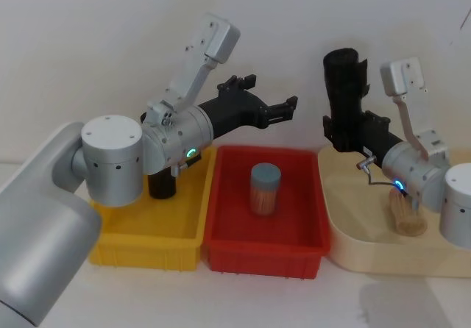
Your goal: Pick up the garbage bag with the one hand and transfer it to the other hand.
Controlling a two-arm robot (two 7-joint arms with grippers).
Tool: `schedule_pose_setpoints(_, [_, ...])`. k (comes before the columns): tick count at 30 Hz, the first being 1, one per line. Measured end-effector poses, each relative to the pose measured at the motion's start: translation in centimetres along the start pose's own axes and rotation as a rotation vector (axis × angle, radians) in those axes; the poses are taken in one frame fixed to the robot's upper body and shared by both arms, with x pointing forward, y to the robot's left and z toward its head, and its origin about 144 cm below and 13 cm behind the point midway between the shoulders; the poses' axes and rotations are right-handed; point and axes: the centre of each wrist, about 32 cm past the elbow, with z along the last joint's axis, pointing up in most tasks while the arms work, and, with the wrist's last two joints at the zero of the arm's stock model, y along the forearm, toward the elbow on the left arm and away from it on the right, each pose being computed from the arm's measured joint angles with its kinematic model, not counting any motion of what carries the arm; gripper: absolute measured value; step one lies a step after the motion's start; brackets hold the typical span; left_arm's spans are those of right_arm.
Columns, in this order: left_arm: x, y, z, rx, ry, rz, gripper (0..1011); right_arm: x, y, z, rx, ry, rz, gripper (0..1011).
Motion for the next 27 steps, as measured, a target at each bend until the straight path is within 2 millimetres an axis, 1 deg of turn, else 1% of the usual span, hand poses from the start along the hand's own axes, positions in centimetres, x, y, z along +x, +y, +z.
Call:
schedule_pose_setpoints(12, [0.0, 0.0, 0.0, 0.000, 0.000, 0.000, 1000, 0.7, -0.7, -1.3, -0.117, -0.019, 0.015, 532])
schedule_pose_setpoints(14, [0.0, 0.0, 0.0, 0.000, 0.000, 0.000, 1000, 0.8, -0.8, -1.6, -0.139, -0.021, 0.017, 561])
schedule_pose_setpoints(15, [0.0, 0.0, 0.0, 0.000, 0.000, 0.000, 1000, 0.8, -0.9, -1.8, -0.152, -0.024, 0.018, 614])
schedule_pose_setpoints(16, [0.0, 0.0, 0.0, 0.000, 0.000, 0.000, 1000, 0.9, -0.9, -1.8, -0.157, -0.025, 0.018, 614])
schedule_pose_setpoints(18, [0.0, 0.0, 0.0, 0.000, 0.000, 0.000, 1000, 0.9, -1.0, -2.0, -0.167, -0.026, 0.019, 711])
schedule_pose_setpoints(20, [0.0, 0.0, 0.0, 0.000, 0.000, 0.000, 1000, 0.9, -1.0, -2.2, -0.181, -0.028, 0.020, 730])
schedule_pose_setpoints(21, [0.0, 0.0, 0.0, 0.000, 0.000, 0.000, 1000, 1.0, -1.1, -2.3, -0.185, -0.029, 0.021, 784])
schedule_pose_setpoints(23, [0.0, 0.0, 0.0, 0.000, 0.000, 0.000, 1000, 1.0, -1.1, -2.4, -0.195, -0.031, 0.021, 837])
schedule_pose_setpoints(24, [0.0, 0.0, 0.0, 0.000, 0.000, 0.000, 1000, 1.0, -1.2, -2.5, -0.202, -0.031, 0.022, 890])
schedule_pose_setpoints(25, [0.0, 0.0, 0.0, 0.000, 0.000, 0.000, 1000, 1.0, -1.2, -2.5, -0.205, -0.031, 0.022, 890])
schedule_pose_setpoints(27, [0.0, 0.0, 0.0, 0.000, 0.000, 0.000, 1000, 1.1, -1.2, -2.6, -0.210, -0.032, 0.022, 938])
